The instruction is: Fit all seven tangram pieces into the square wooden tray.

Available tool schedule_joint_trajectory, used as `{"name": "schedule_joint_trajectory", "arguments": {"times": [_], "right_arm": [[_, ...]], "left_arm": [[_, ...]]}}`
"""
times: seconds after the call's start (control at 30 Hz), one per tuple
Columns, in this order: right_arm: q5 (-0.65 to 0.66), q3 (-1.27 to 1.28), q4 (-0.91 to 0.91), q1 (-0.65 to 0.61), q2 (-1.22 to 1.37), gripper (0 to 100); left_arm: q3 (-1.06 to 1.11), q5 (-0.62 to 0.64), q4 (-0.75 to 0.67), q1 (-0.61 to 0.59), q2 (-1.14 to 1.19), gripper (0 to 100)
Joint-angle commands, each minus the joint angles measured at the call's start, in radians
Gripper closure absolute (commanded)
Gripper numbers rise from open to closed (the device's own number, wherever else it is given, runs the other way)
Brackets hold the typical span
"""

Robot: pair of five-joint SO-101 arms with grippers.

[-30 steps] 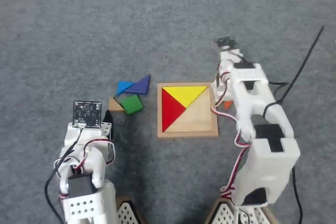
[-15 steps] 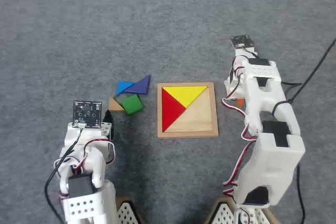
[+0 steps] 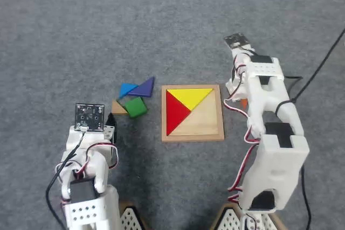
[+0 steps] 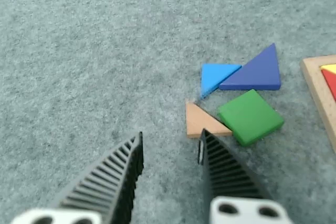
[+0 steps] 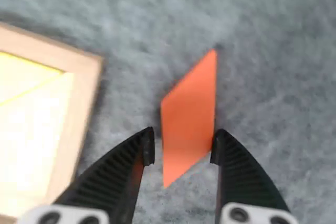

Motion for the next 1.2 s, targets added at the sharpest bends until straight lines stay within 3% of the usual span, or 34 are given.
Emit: {"name": "schedule_joint_trajectory", "arguments": {"times": [0.0,0.3,0.5,0.83,1.0,1.17], "right_arm": [[0.072,-0.057,-0.007,-0.021,-0.013,80.8],[0.189,-0.054,-0.005,-0.025,-0.012,81.7],[0.18,-0.014,-0.002,-0.027,-0.016,99.5],[-0.005,-0.081,0.142,-0.03,-0.151,97.6],[-0.04,-0.083,0.217,-0.085,-0.266,97.6],[-0.157,-0.078,0.285,-0.188,-0.278,97.2]], "left_arm": [[-0.007,-0.006,0.002,0.0,0.005,84],[-0.007,-0.006,0.002,0.0,0.005,84],[-0.007,-0.006,0.002,0.0,0.005,84],[-0.007,-0.006,0.002,0.0,0.005,84],[-0.007,-0.006,0.002,0.0,0.005,84],[-0.007,-0.006,0.002,0.0,0.005,84]]}}
